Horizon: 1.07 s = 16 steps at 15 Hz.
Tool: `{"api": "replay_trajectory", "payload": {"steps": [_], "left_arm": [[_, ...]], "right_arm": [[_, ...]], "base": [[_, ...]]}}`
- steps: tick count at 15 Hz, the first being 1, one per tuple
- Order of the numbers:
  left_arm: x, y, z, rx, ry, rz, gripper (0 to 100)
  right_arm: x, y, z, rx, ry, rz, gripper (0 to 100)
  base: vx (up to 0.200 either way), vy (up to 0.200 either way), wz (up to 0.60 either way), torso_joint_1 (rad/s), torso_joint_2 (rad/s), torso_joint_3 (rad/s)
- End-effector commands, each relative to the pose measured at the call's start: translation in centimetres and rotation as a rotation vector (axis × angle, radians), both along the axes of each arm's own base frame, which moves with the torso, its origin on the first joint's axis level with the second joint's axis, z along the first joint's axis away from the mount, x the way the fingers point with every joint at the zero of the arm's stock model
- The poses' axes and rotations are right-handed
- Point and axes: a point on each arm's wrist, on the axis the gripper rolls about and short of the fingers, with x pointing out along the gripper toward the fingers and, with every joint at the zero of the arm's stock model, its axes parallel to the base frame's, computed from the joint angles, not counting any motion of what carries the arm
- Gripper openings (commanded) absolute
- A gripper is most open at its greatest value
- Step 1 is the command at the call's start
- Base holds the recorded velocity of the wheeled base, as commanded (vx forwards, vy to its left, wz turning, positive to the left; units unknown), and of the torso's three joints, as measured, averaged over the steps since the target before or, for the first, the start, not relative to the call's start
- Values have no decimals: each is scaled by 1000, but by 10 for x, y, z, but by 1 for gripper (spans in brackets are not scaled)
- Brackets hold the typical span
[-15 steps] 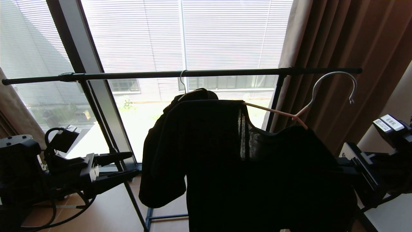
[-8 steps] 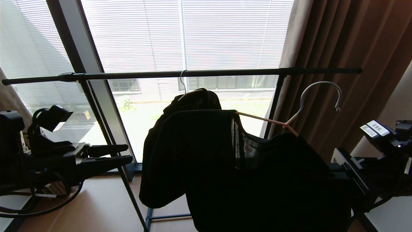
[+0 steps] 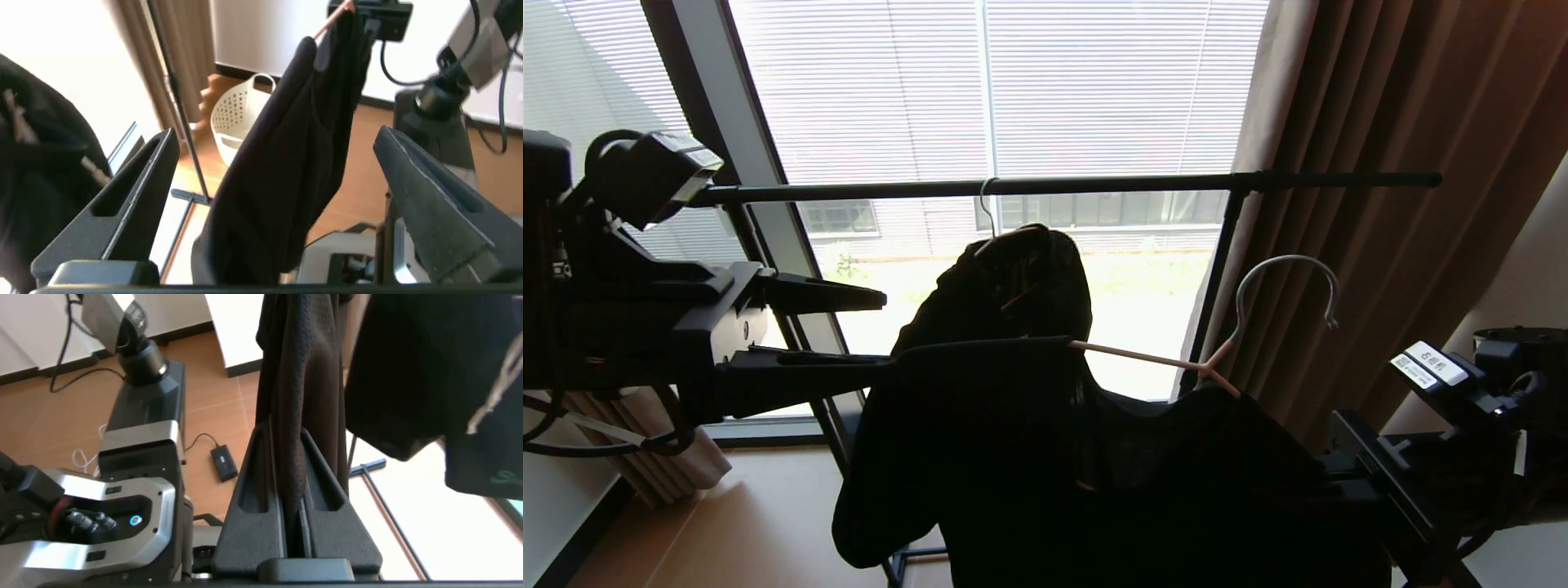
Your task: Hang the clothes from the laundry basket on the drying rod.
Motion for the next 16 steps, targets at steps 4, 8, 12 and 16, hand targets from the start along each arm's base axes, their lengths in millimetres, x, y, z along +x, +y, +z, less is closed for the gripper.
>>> {"api": "replay_trajectory", "payload": {"steps": [4,8,12,16], "left_arm": [[5,-32,-11,62,-97,-152,100],[8,-53,-26,80,-65,-240,100],[9,-66,-30,83,-55,-281,100],[15,-77,-36,95,-36,-301,100]], "right_arm": [[-3,7,-2,-2,9,33,0],[-5,10,-2,-2,9,50,0],[-8,11,-2,-2,6,59,0],[-12,13,1,1,-6,75,0]], "base": [[0,0,0,0,0,0],[0,0,0,0,0,0],[0,0,0,0,0,0],[0,0,0,0,0,0]]}}
